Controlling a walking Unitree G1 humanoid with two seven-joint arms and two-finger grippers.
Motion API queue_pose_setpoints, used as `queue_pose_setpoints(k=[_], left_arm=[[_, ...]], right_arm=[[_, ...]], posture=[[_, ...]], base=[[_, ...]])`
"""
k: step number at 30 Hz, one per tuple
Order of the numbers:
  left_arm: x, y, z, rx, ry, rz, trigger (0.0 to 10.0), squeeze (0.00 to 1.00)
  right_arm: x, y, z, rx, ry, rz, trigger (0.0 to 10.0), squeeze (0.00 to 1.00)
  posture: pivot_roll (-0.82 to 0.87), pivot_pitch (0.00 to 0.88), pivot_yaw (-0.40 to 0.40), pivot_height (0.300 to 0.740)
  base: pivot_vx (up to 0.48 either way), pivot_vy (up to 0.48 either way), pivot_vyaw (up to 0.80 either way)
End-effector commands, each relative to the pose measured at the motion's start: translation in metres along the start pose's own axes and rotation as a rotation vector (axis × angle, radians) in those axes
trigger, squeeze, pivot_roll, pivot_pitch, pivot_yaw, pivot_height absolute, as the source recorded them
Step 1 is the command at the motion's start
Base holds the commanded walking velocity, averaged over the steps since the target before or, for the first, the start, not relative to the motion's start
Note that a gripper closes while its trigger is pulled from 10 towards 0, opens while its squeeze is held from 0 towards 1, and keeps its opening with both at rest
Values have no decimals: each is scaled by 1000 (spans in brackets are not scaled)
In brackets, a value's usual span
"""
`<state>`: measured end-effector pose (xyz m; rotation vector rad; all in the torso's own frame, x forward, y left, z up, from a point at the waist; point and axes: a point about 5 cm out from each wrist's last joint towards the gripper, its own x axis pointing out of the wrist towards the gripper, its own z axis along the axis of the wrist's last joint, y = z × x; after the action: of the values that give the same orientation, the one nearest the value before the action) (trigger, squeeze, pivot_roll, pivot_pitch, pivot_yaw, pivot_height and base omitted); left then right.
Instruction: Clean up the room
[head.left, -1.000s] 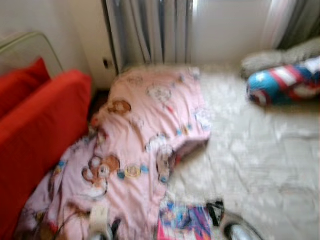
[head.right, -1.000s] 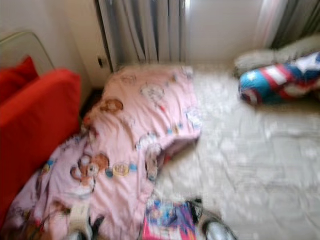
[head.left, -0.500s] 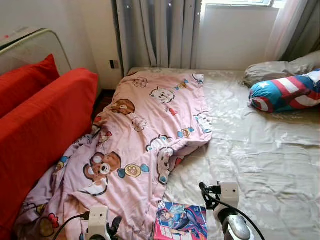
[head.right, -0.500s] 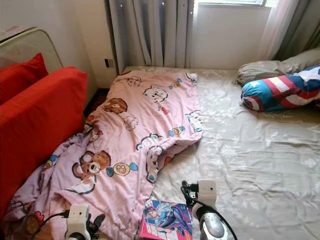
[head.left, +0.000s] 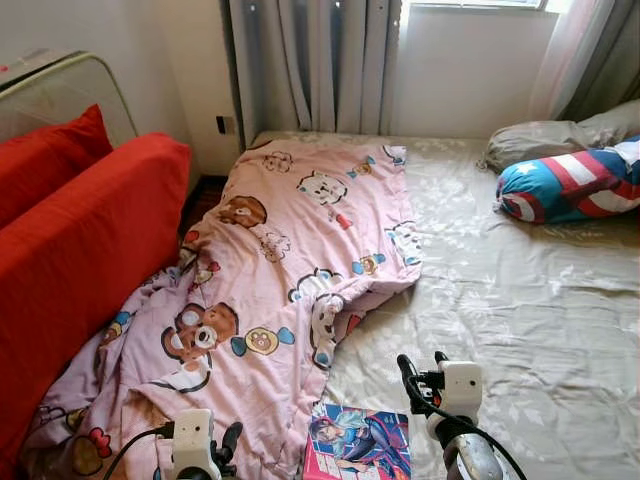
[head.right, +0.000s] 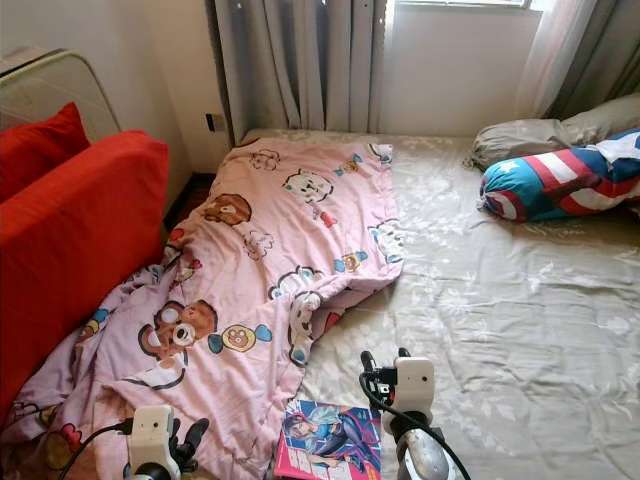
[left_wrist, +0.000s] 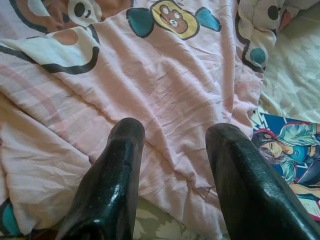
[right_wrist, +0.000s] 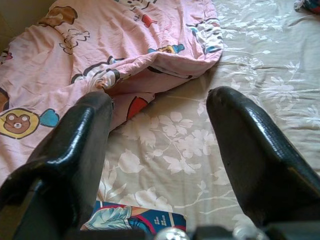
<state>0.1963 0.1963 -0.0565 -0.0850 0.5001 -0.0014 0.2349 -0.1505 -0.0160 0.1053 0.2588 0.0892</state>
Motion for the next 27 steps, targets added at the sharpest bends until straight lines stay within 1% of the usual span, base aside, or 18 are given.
queue_pose_setpoints(k=[1, 2, 3, 4, 5, 9, 12, 15, 16, 17, 21, 23, 27], left_arm=[[8, -2, 32, 30, -186, -28, 10000, 0], [11, -4, 58, 51, -309, -45, 10000, 0], [11, -7, 76, 63, -387, -57, 10000, 0], [10, -9, 84, 73, -419, -66, 10000, 0], [9, -10, 89, 79, -436, -71, 10000, 0], [7, -12, 93, 95, -471, -72, 10000, 0], [6, -16, 104, 140, -520, -97, 10000, 0], [6, -17, 107, 137, -530, -98, 10000, 0], [3, -18, 111, 136, -544, -99, 10000, 0], [3, -18, 111, 136, -544, -99, 10000, 0], [-8, -15, 113, 135, -531, -89, 10000, 0], [-9, -15, 113, 134, -526, -87, 10000, 0], [-5, -12, 114, 140, -508, -96, 10000, 0]], right_arm=[[0, 0, 2, -1, -6, -8, 10000, 0], [1, 0, 4, -1, -12, -9, 10000, 0], [2, 0, 5, -1, -17, -9, 10000, 0], [2, 0, 6, -2, -20, -9, 10000, 0], [2, 0, 8, -4, -24, -10, 10000, 0], [2, -1, 11, -8, -39, -12, 10000, 0], [1, 0, 13, -10, -46, -10, 10000, 0], [1, 0, 13, -9, -47, -10, 10000, 0], [1, 0, 13, -10, -47, -12, 10000, 0], [1, 0, 13, -10, -47, -12, 10000, 0], [0, -2, 11, -12, -35, -32, 10000, 0], [-1, -2, 10, -14, -30, -36, 10000, 0], [-1, -2, 9, -14, -7, -68, 10000, 0]], posture=[[12, 0, -23, 740], [11, 0, -23, 740], [11, 0, -23, 740], [11, 0, -23, 740], [7, 0, -23, 740], [6, 0, -23, 740], [6, 0, -23, 740], [5, 0, -21, 740], [4, 0, -23, 740], [4, 0, -23, 740], [10, 0, -19, 740], [7, 0, -17, 740], [-16, 0, 0, 740]], base=[[0, 0, 0], [0, 0, 0], [0, 0, 0], [0, 0, 0], [0, 0, 0], [0, 0, 0], [0, 0, 0], [0, 0, 0], [0, 0, 0], [0, 0, 0], [0, 0, 0], [0, 0, 0], [0, 0, 0]])
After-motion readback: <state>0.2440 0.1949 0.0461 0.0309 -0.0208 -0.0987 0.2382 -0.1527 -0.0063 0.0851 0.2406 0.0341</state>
